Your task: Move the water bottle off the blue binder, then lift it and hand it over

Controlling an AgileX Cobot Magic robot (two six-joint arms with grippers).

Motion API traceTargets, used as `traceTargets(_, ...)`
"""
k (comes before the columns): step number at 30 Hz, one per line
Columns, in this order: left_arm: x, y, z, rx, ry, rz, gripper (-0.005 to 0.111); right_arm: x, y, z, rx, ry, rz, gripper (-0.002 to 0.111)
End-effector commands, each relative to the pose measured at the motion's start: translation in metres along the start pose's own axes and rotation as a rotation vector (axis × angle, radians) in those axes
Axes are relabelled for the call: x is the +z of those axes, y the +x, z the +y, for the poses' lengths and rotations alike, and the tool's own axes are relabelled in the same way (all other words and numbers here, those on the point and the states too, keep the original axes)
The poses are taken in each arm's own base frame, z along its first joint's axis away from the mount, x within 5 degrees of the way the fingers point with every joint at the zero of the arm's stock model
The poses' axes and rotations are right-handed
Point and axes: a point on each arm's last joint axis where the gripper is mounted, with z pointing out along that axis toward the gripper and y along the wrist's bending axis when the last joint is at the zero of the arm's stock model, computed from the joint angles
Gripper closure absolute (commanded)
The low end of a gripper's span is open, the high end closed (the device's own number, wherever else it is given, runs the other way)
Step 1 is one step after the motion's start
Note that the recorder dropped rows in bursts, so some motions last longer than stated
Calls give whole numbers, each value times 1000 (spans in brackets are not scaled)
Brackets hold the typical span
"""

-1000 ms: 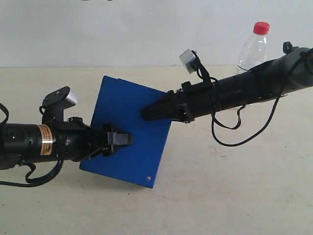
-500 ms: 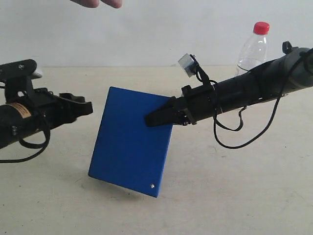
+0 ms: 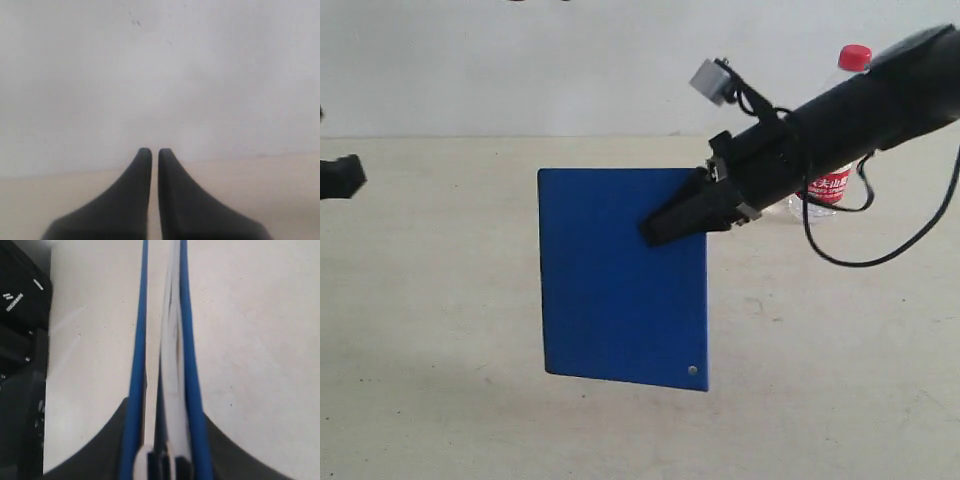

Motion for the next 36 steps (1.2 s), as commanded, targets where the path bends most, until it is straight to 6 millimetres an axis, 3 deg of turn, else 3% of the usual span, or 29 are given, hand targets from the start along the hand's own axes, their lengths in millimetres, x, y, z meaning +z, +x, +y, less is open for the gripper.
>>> traceTargets(1, -31, -30, 22, 119, -145, -128, 102, -39, -23, 51, -116, 109, 24, 109)
traceTargets(5, -62, -52, 32, 140, -161, -235, 102, -74, -38, 100, -211, 233, -17, 109)
traceTargets(9, -93, -62, 25, 205, 18, -234, 102, -100, -35, 148, -277, 323, -75, 109)
traceTargets(13, -128, -58, 15, 252, 245, -198, 102, -115, -10, 185, -203, 433, -108, 109)
traceTargets(16, -146, -58, 16, 198, 278, -222, 102, -115, 17, 201, -139, 459, -133, 109)
traceTargets(21, -148, -40, 11, 117, 322, -106, 102, -101, 55, 200, -76, 476, -131, 109)
traceTargets(27, -158, -7, -1, 275, 519, 263, 102, -82, 87, 192, 11, 395, -35, 109)
traceTargets(30, -152, -10, 12, 142, 343, 270, 102, -80, 91, 188, 16, 411, -38, 109)
traceTargets(36, -147, -4, 65, -168, -335, 285, 102, -86, 82, 176, -57, 560, -131, 109)
